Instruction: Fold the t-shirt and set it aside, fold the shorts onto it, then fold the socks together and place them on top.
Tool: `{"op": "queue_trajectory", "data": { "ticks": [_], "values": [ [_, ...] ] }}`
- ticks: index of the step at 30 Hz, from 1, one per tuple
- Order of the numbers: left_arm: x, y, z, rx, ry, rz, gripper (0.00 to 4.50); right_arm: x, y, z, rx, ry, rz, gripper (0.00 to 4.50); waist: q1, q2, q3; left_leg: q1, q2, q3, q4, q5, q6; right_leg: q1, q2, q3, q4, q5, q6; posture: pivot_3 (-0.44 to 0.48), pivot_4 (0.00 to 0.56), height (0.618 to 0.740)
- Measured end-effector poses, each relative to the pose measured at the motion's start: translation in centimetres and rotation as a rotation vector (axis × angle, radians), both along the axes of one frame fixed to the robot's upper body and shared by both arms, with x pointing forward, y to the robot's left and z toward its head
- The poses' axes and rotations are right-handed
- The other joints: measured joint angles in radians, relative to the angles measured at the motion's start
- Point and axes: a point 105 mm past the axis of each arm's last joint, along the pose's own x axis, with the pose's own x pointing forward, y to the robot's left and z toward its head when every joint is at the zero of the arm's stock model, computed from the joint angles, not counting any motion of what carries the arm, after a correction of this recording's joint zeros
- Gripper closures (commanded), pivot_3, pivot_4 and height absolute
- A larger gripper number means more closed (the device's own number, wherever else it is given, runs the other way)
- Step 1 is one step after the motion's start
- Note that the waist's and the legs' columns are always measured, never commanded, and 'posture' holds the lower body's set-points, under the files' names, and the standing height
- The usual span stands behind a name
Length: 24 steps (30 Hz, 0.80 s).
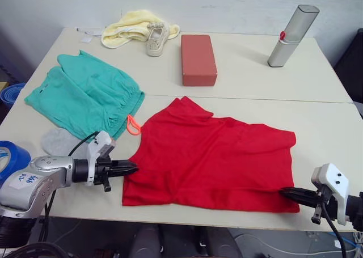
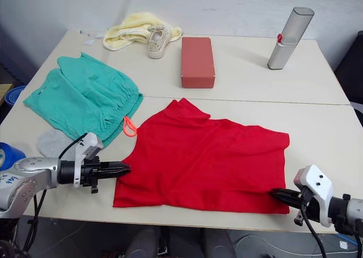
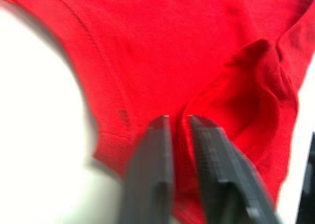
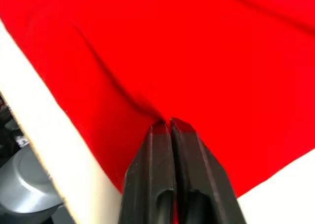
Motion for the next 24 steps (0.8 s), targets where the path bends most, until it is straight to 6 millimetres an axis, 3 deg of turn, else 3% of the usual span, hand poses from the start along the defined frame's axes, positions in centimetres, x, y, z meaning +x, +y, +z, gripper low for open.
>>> {"op": "queue_trajectory", "data": {
  "ticks": [1,4,7,9,12,14,17,21,24],
  "values": [
    [0.5,-0.2,0.5,-0.032,-0.054,0.011,2.35,0.0,0.0,0.0,0.003,-0.013,-0.002,3.2,0.0,0.0,0.0,0.0,0.0,0.0,0.0,0.0,0.0,0.0,0.0,0.0,0.0,0.0,0.0,0.0,0.15,0.74],
    [1.2,0.0,2.3,-0.112,-0.182,0.04,2.33,0.0,-0.4,0.7,0.015,-0.074,-0.025,2.21,0.0,-0.001,0.0,0.0,0.0,0.0,0.0,0.0,0.0,0.0,0.0,0.0,0.0,0.0,0.0,0.0,0.15,0.74],
    [0.0,0.3,4.6,-0.179,-0.278,-0.01,2.33,-0.6,-1.4,2.4,0.032,-0.138,-0.054,2.21,-0.002,0.0,0.0,0.0,0.0,0.001,0.0,0.0,0.0,0.0,0.001,0.0,0.0,0.0,0.0,0.0,0.15,0.74],
    [-1.2,0.0,4.9,-0.182,-0.291,-0.081,2.33,-1.1,-1.4,3.2,0.037,-0.154,-0.039,2.21,-0.002,0.0,0.0,0.0,0.001,0.001,0.0,0.0,-0.001,0.0,0.001,0.0,-0.001,0.0,0.0,0.0,0.15,0.74],
    [-4.1,-1.1,3.7,-0.119,-0.254,-0.27,2.96,-1.7,0.2,3.7,0.063,-0.162,0.043,2.85,-0.004,-0.001,0.0,0.001,0.001,0.001,-0.001,0.0,-0.001,0.0,0.001,0.001,-0.001,0.0,0.0,0.0,0.15,0.74],
    [-5.7,-2.5,2.6,-0.1,-0.235,-0.4,3.58,-1.9,1.8,3.7,0.065,-0.174,0.116,3.52,-0.003,0.0,0.0,0.001,0.0,0.001,-0.001,0.001,0.0,0.001,0.001,0.001,-0.001,0.0,0.0,0.0,0.15,0.74],
    [-6.3,-4.6,1.3,-0.12,-0.253,-0.47,4.48,-2.1,5.0,2.1,0.067,-0.184,0.261,4.5,0.001,-0.001,-0.001,0.0,0.0,-0.001,0.0,0.0,0.003,0.001,0.001,0.0,0.0,0.001,0.001,0.0,0.15,0.74],
    [-6.0,-5.5,-1.1,-0.008,-0.279,-0.506,4.48,-1.2,7.5,0.0,0.042,-0.235,0.336,4.5,-0.001,-0.001,-0.001,0.001,-0.001,0.0,0.0,0.0,0.005,0.001,0.0,0.001,0.0,0.002,0.0,0.0,0.15,0.74],
    [-4.7,-5.1,-2.4,0.075,-0.301,-0.455,4.48,-0.1,8.2,-1.5,0.023,-0.268,0.314,4.5,-0.004,-0.001,-0.001,0.001,0.0,0.0,0.0,0.001,0.005,0.0,0.0,0.001,0.001,0.002,0.0,0.0,0.15,0.74]
  ]
}}
